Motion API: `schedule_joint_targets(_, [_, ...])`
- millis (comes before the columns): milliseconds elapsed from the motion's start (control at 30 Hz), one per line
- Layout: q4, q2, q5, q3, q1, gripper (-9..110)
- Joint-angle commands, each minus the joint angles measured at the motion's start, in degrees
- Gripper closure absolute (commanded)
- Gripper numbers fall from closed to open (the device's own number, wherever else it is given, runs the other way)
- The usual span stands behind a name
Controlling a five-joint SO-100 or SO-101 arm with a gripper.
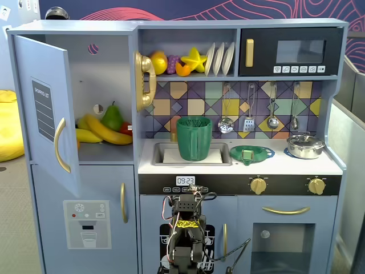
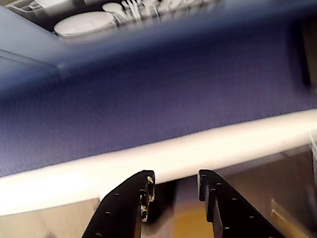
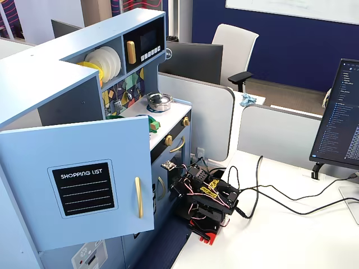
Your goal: Pick up the green pineapple from the left cabinet and place it in the green recipient
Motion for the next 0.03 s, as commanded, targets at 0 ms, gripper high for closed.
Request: schedule_joint_targets(0, [10.7, -0.8, -1.4, 0.4, -0.6, 101])
